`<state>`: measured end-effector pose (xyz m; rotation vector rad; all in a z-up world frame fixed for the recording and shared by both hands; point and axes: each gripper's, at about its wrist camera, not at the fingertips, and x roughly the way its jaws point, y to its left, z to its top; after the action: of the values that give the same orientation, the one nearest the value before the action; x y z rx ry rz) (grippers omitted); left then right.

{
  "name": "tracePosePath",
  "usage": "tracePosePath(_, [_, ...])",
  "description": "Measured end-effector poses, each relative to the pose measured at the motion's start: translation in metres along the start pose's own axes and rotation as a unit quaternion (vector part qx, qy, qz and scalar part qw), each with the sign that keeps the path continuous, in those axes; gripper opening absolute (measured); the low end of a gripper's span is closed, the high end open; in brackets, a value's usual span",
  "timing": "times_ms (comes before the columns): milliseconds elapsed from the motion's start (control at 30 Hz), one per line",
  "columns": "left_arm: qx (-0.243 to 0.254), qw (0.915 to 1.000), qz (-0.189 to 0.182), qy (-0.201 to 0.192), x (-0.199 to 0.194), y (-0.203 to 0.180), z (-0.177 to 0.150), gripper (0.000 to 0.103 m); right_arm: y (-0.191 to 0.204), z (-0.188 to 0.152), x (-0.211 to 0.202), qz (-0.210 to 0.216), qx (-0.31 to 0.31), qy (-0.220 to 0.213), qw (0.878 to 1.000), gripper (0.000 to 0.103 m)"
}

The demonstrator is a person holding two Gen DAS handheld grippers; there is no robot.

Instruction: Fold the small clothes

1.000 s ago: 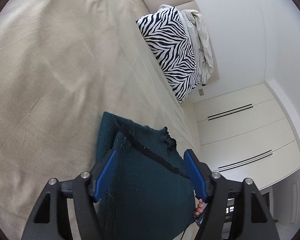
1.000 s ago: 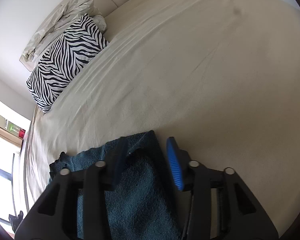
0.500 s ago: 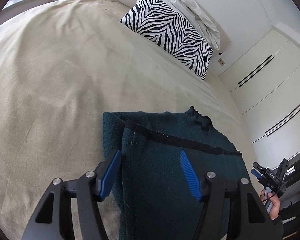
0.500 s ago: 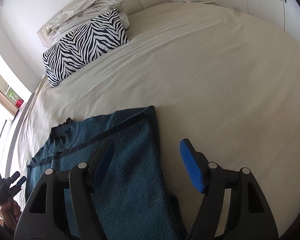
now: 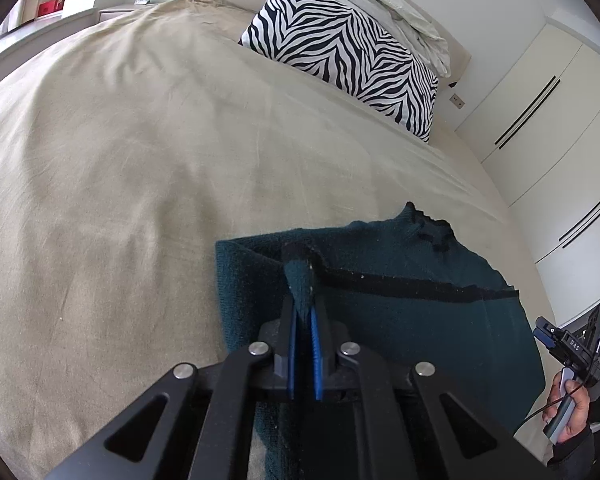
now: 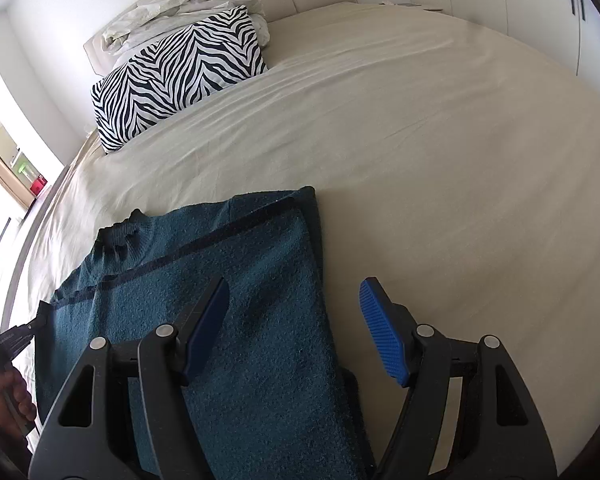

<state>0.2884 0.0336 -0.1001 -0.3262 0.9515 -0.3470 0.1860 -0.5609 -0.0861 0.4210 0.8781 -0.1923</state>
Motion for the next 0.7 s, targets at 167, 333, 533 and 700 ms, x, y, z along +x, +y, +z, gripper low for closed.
tracePosePath(167, [-0.025, 0.9993, -0.002, -0.027, -0.012, 0.011, 0.01, 0.007, 0.005, 0.005, -0.001, -0.002, -0.005, -0.006, 1.0, 0.067])
tracePosePath(333, [-0.04, 0.9988, 0.006, -0.026, -0.003, 0.022, 0.013, 0.007, 0.011, 0.01, 0.0, -0.012, -0.017, -0.009, 1.0, 0.067])
tracePosePath(533, [-0.056, 0.9978, 0.008, -0.034, 0.005, 0.03, -0.001, 0.007, 0.005, 0.021, 0.011, -0.034, -0.003, -0.013, 0.999, 0.067])
tracePosePath(700, [-0.066, 0.9964, 0.003, -0.053, -0.002, 0.032, -0.003, 0.007, 0.004, 0.034, 0.032, -0.044, -0.008, 0.0, 0.999, 0.067])
